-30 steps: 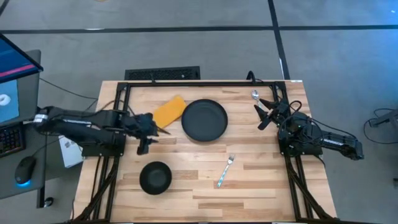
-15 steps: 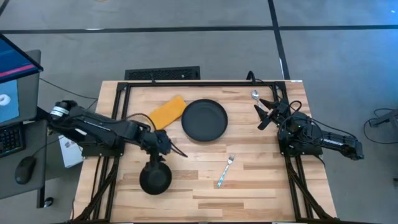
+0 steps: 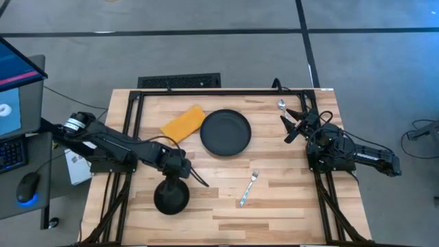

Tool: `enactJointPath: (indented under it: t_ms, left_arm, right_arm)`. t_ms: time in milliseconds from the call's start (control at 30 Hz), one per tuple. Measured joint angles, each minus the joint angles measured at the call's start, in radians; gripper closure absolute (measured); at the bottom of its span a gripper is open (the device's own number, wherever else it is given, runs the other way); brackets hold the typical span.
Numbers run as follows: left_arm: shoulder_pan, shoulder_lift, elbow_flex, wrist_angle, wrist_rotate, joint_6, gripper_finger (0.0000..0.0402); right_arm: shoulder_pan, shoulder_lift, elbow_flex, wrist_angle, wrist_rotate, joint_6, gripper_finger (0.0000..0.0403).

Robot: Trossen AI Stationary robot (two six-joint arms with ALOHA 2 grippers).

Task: Set table place
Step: Put the black bowl on top of the black plate

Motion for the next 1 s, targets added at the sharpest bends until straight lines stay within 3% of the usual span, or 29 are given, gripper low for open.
enactJointPath:
  t_ms: [467, 600, 833, 1000]
  left_arm:
    - [-0.01, 0.146, -0.008, 0.004, 0.073, -0.01, 0.0284]
    - [-0.009, 0.18, -0.008, 0.003, 0.088, -0.014, 0.0311]
    - [0.006, 0.174, -0.008, 0.006, 0.093, -0.016, 0.0391]
    - [0.029, 0.174, -0.008, 0.006, 0.096, -0.013, 0.0395]
  right_arm:
    - [0.0, 0.002, 0.0, 0.0, 0.0, 0.0, 0.0163]
    - [0.0, 0.002, 0.0, 0.0, 0.0, 0.0, 0.0163]
    - [0.0, 0.002, 0.0, 0.0, 0.0, 0.0, 0.0163]
    - [0.0, 0.002, 0.0, 0.0, 0.0, 0.0, 0.0163]
